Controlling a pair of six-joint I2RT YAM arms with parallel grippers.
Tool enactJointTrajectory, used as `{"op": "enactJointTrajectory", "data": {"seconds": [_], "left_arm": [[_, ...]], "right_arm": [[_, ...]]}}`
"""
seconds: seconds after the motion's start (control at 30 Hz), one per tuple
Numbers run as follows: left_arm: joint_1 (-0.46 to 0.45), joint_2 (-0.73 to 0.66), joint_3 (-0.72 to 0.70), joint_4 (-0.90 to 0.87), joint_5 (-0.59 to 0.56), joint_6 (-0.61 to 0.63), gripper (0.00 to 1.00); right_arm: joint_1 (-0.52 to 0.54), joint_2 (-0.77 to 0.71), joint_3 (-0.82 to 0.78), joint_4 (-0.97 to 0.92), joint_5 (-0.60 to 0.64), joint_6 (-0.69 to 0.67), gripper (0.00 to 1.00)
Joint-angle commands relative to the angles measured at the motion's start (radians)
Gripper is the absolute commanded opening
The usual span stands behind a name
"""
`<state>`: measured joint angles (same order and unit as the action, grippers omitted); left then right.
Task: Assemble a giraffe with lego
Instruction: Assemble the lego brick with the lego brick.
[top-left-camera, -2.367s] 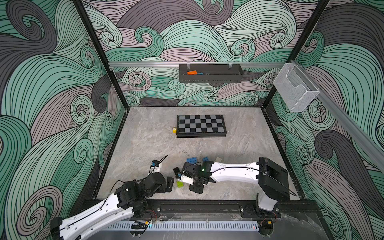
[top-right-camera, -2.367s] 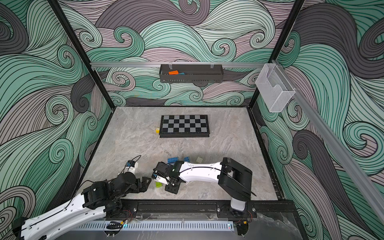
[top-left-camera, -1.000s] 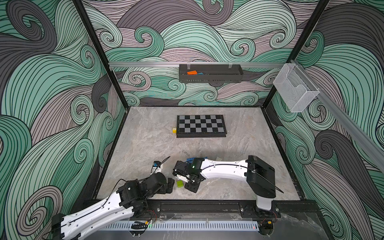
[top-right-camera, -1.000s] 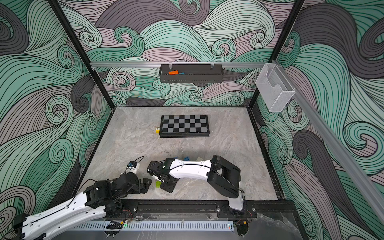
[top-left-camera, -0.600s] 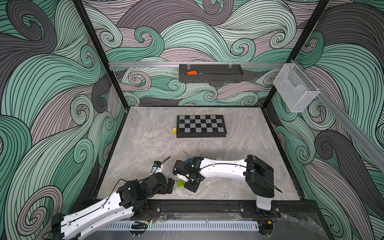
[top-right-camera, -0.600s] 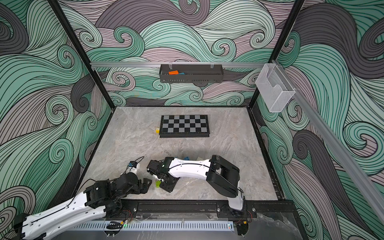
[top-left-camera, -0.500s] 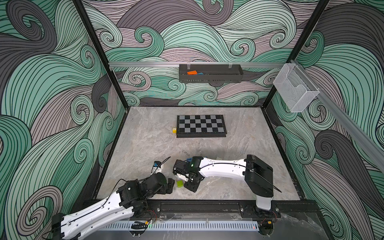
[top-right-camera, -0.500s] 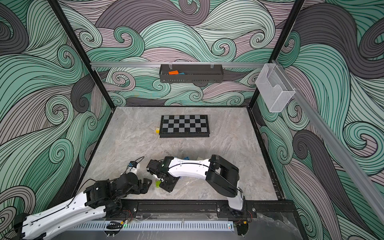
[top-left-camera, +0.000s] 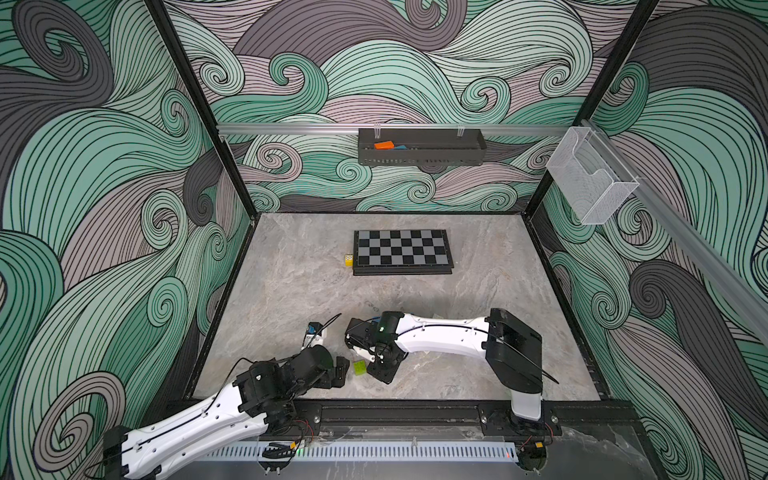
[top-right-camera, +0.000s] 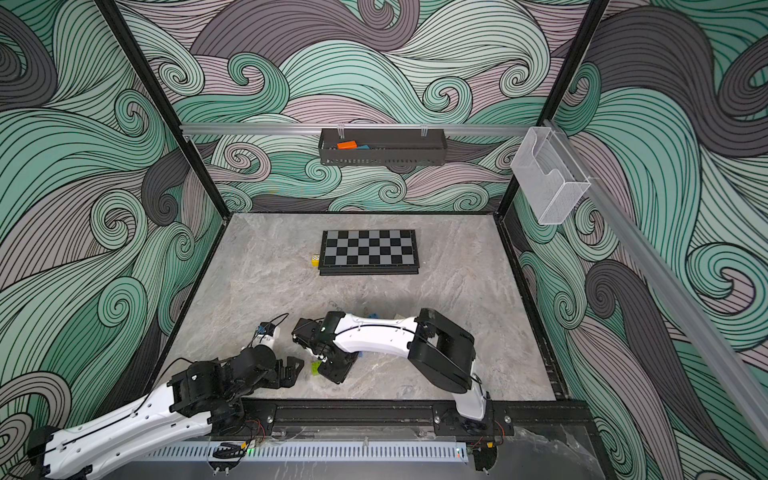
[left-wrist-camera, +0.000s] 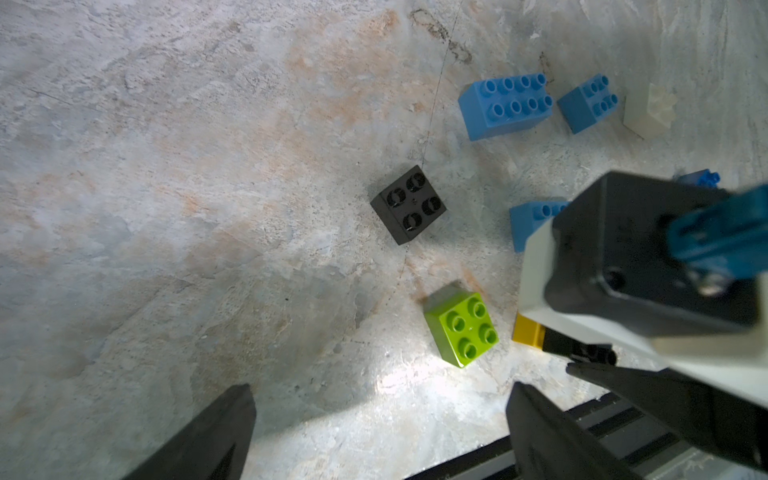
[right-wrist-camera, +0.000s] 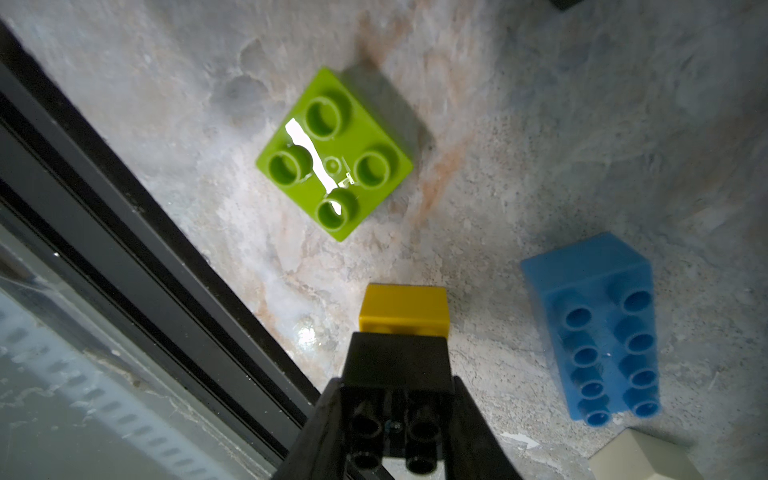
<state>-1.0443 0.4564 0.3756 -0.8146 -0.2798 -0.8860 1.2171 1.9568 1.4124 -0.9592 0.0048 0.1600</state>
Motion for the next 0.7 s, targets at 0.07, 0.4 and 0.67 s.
{"op": "enactJointTrajectory", "data": {"seconds": [0.07,0.4,0.67], "left_arm": [[-0.008,0.008,0.006,0.005,-0.002,0.016,0.99],[-0.009,-0.005,0.006,-0.003,-0.015,0.010,0.99],[-0.009,-0.010,0.005,-0.006,-0.021,0.005,0.99]], "right_arm": [[-0.007,0.092,-0.050,-0.046,0.009,-0.052,0.22],[-0.019,0.090,-0.045,-0.037,0.017,-0.083,0.22],[-0.031,0.077,-0.009,-0.041,0.026,-0.079,0.23]]}}
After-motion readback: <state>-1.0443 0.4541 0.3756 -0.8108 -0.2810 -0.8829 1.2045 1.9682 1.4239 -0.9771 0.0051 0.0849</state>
